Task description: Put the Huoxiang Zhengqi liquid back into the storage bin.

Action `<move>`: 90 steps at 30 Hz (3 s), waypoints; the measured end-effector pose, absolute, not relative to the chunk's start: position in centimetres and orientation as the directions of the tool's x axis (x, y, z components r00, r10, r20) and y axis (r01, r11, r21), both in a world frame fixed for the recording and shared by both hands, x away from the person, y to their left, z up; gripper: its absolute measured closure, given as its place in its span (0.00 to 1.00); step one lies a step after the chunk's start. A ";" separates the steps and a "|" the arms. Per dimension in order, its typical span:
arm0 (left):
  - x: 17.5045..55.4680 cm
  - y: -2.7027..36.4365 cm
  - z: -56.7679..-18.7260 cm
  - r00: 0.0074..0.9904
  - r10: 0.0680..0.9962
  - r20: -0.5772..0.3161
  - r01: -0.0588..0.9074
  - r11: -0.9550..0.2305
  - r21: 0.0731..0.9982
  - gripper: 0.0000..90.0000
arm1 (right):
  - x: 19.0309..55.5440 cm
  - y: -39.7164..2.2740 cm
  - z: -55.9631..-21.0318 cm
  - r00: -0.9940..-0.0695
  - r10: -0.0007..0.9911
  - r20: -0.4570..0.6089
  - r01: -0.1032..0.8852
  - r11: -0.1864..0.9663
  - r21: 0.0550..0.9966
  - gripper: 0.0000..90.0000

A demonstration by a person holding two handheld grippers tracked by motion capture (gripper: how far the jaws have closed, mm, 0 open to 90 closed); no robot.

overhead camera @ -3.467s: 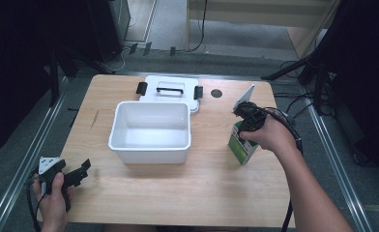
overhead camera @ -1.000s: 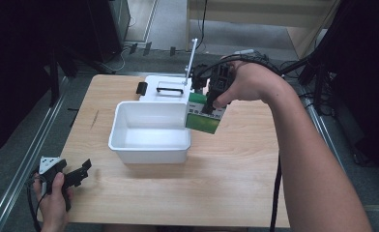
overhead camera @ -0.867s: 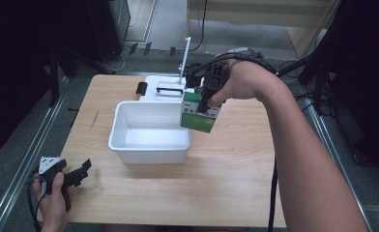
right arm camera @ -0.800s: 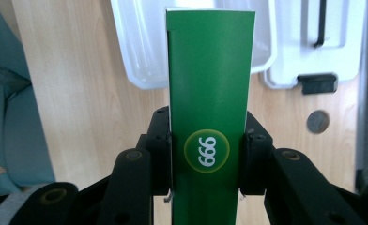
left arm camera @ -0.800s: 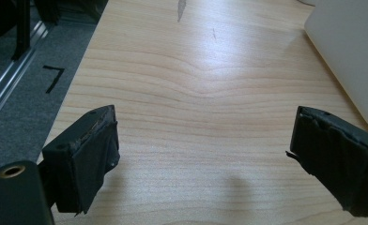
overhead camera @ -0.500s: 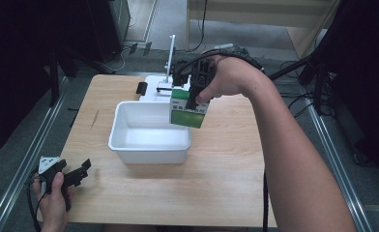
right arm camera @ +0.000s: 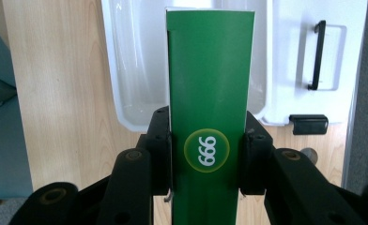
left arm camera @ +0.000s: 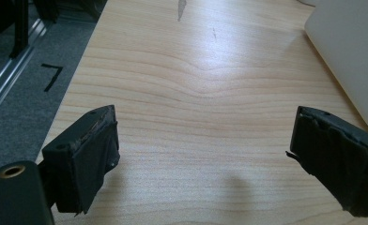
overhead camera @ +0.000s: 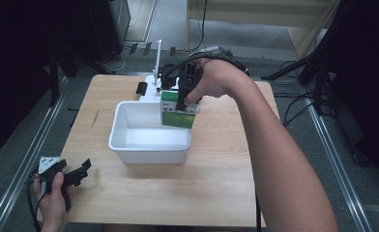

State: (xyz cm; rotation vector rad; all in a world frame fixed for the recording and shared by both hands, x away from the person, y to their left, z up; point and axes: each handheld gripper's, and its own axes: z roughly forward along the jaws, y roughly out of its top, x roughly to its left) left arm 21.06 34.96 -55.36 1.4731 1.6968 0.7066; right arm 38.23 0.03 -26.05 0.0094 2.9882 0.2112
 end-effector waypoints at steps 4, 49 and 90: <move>21.1 35.0 -55.4 -0.037 0.981 -0.193 0.560 0.180 0.809 0.10 | 38.2 0.7 -26.4 -0.990 -0.002 -0.139 -0.021 0.990 0.142 0.72; 21.2 35.1 -55.4 -0.031 0.979 -0.202 0.569 0.183 0.801 0.10 | 40.2 2.7 -34.6 -0.991 -0.086 -0.101 -0.094 0.992 0.082 0.72; 21.2 35.2 -55.4 -0.029 0.978 -0.208 0.571 0.187 0.799 0.10 | 40.6 2.5 -38.1 -0.998 -0.005 -0.063 -0.011 0.994 0.107 0.52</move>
